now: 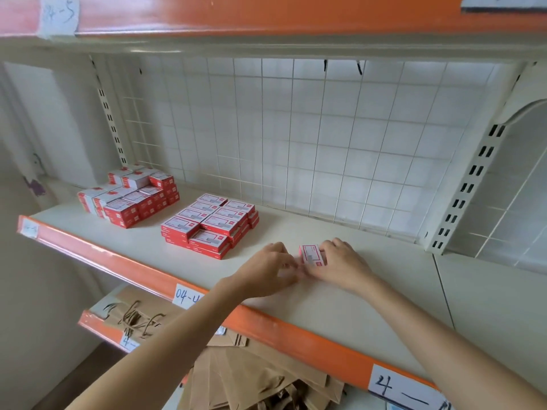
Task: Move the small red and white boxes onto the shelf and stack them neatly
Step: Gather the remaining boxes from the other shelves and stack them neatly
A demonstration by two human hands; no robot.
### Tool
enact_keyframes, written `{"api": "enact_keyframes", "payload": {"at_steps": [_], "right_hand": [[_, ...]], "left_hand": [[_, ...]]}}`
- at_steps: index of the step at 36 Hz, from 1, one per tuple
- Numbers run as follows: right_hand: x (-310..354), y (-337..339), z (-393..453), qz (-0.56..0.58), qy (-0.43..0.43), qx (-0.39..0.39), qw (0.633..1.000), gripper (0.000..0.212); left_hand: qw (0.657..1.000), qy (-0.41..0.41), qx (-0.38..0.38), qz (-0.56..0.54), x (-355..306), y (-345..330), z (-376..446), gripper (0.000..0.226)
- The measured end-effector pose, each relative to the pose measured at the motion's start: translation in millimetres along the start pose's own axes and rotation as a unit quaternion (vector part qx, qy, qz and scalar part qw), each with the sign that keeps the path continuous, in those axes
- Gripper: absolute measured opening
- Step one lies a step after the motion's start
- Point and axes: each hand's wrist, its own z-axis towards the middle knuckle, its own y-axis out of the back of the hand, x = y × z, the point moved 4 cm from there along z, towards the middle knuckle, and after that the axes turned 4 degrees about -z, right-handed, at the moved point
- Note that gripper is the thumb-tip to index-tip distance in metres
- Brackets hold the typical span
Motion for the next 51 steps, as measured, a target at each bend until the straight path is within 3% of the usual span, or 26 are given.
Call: {"api": "enact_keyframes", "payload": {"at_steps": [3, 8, 14, 20, 25, 32, 38, 51], "right_hand": [[20.0, -2.8, 6.7, -0.011, -0.004, 0.002, 1.0, 0.049], [73.9, 0.5, 15.9, 0.059, 0.087, -0.026, 0.994, 0.039], [154.9, -1.6, 23.0, 0.069, 0.225, -0.045, 0.971, 0.064], [195.5, -15.8, 40.2, -0.046, 0.229, -0.093, 0.968, 0.035], [197.9, -21.1, 40.6, -0.09, 0.218, -0.088, 0.968, 0.037], [162.7, 1.0, 22.2, -0.051, 0.197, -0.075, 0.976, 0.038], [87.2, 15.8, -17.7, -0.074, 0.126, -0.048, 0.988, 0.035], [-115.0, 79.3, -191.9, -0.139, -0.047, -0.029, 0.989, 0.038]], "left_hand": [[0.997, -0.019, 0.054, 0.058, 2.5, 19.7, -14.6, 0.023], [0.995, 0.001, 0.05, 0.089, 25.6, 58.1, -47.1, 0.021], [0.995, 0.05, 0.014, 0.09, 65.6, 101.6, -86.4, 0.017], [0.993, 0.067, 0.003, 0.097, 83.2, 120.1, -108.8, 0.02], [0.995, 0.027, 0.01, 0.094, 79.6, 118.5, -103.5, 0.02], [0.996, -0.038, 0.043, 0.07, 57.5, 91.2, -69.8, 0.016], [0.987, -0.109, 0.093, 0.078, 6.9, 54.5, -38.4, 0.018], [0.954, -0.26, 0.133, 0.065, -196.2, -52.1, 3.2, 0.022]]}}
